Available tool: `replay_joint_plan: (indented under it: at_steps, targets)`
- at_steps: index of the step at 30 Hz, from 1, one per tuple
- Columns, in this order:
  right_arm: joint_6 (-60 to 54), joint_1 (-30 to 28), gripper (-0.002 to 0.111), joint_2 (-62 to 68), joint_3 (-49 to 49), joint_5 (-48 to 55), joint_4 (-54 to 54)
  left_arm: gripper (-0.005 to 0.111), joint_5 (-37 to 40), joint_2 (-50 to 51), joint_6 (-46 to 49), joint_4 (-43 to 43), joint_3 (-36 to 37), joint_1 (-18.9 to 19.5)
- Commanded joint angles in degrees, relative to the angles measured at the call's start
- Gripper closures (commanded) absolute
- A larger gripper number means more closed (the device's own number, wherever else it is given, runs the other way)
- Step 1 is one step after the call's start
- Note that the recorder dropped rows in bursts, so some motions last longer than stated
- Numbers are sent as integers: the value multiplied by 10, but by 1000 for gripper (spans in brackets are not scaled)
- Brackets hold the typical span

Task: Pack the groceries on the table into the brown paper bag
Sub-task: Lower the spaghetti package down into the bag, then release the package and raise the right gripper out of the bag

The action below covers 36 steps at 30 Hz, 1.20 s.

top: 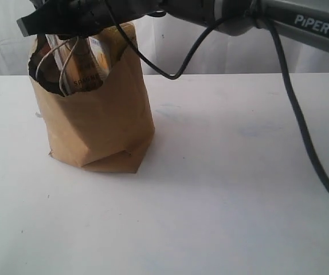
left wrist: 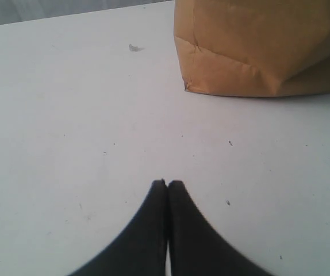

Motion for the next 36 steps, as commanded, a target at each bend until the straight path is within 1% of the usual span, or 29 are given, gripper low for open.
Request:
replay_joint_plan:
  at_steps: [1,2,3,4,5,7,9,10,12,24,30,34,36]
  targets:
    - [6,-9,108,-10,0,-4,-10,107,-2,-3,0,-1,1,2]
    - [6,-13,107,-11,0,10,-10,107,-2,-3,0,-1,1,2]
    - [6,-16,101,-11,0,22,-10,107,-2,-3,0,-1,1,2]
    - [6,-18,91,-13,0,34,-10,107,-2,-3,0,-1,1,2]
    - [6,-19,84,-14,0,40,-10,107,-2,-3,0,-1,1,2]
    - [6,-24,64,-15,0,50,-10,107,-2,-3,0,-1,1,2]
    - [6,-27,48,-16,0,56,-10,107,-2,-3,0,-1,1,2]
    - [6,-28,42,-19,0,58,-10,107,-2,-3,0,-1,1,2]
    - [6,-30,36,-20,0,59,-10,107,-3,-3,0,-1,1,2]
    - [6,-30,35,-53,0,72,-10,107,-3,-3,0,-1,1,2]
    - [6,-30,35,-87,0,113,-10,107,-3,-3,0,-1,1,2]
    - [7,-28,43,-108,0,157,-13,107,-3,-3,0,-1,1,2]
    - [29,-24,51,-135,13,168,-25,107,-3,-3,0,-1,1,2]
